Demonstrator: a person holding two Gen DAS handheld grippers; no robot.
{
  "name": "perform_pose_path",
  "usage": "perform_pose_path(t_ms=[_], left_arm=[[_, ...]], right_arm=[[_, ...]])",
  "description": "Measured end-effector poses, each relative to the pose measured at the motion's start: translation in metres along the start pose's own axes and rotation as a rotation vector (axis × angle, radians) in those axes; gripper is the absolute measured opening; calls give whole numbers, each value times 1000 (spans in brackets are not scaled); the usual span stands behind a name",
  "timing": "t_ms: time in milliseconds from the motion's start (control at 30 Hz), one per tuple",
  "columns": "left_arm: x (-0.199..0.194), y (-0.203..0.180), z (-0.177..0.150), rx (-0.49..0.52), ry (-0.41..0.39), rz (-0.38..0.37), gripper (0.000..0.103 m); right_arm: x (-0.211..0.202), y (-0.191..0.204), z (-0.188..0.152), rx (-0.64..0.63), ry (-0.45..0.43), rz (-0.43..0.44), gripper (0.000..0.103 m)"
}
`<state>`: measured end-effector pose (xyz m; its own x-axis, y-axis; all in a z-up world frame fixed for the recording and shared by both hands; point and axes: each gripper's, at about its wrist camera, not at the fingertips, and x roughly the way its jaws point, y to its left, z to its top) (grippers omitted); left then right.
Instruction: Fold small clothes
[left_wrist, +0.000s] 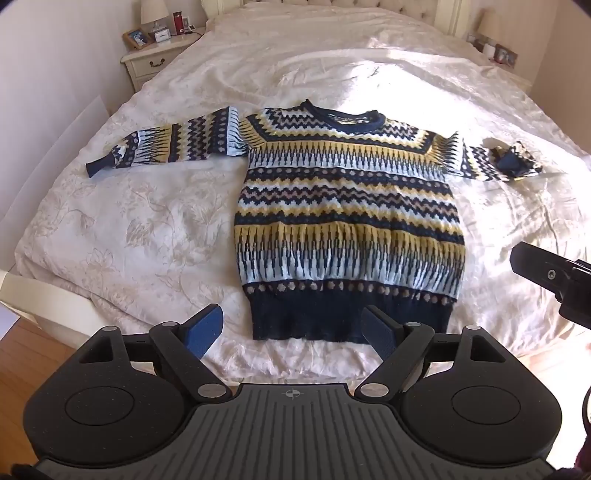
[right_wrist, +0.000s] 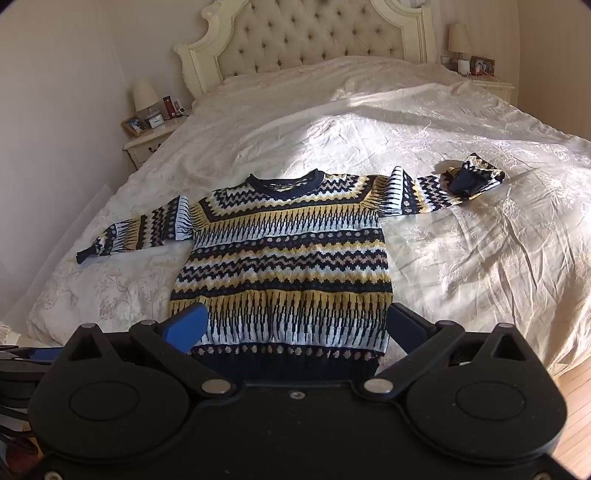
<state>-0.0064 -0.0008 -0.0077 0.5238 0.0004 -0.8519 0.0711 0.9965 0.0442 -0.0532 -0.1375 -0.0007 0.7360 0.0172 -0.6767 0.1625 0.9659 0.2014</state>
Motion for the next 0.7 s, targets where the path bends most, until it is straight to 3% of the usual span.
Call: perform_pose_path(t_ms=[700], left_arm=[[7,-2,3,4,22,-1,82]], right_arm=[[4,2,-3,2,11,8,102]])
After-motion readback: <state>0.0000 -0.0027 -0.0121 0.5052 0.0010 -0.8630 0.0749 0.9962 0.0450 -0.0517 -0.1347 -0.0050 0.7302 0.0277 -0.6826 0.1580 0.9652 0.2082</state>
